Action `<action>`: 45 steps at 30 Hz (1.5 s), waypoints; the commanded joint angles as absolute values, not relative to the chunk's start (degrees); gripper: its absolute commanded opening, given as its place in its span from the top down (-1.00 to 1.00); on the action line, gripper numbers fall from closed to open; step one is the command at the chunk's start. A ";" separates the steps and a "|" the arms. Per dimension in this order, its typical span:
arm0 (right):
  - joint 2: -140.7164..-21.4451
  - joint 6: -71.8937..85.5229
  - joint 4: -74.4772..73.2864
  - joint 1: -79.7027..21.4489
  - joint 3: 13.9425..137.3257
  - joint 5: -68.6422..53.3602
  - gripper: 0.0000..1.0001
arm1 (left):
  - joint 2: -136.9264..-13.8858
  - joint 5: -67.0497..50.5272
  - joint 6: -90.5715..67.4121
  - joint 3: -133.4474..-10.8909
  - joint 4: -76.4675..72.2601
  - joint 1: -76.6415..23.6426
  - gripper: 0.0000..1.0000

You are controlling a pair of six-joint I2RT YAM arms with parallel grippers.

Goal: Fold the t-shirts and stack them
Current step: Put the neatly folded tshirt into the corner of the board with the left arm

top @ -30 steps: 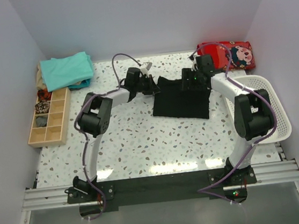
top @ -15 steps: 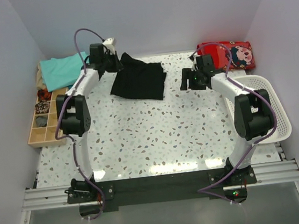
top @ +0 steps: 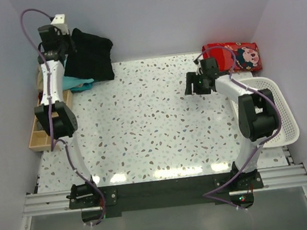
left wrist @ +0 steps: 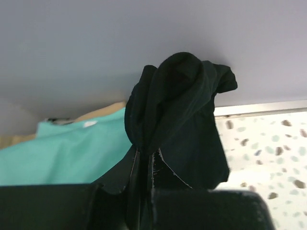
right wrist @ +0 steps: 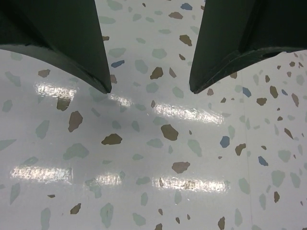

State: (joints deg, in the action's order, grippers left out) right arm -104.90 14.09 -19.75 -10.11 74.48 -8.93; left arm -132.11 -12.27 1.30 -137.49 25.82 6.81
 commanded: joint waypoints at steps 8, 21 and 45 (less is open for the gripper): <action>-107.23 14.68 -18.10 -10.02 75.94 -13.44 -0.40 | -127.96 -9.67 1.93 -132.27 19.78 22.49 1.00; -108.10 14.33 -18.72 -10.02 76.20 -15.20 -0.40 | -130.79 -14.50 -1.30 -126.13 11.44 24.87 -1.00; -96.51 16.08 -16.79 -10.02 68.74 -11.34 -0.41 | -88.88 -5.64 -8.53 -77.27 -5.80 -20.02 -1.00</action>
State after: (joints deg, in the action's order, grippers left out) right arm -102.69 15.18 -18.92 -10.11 70.70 -13.69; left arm -93.21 -10.44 -7.14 -83.50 -2.52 -14.06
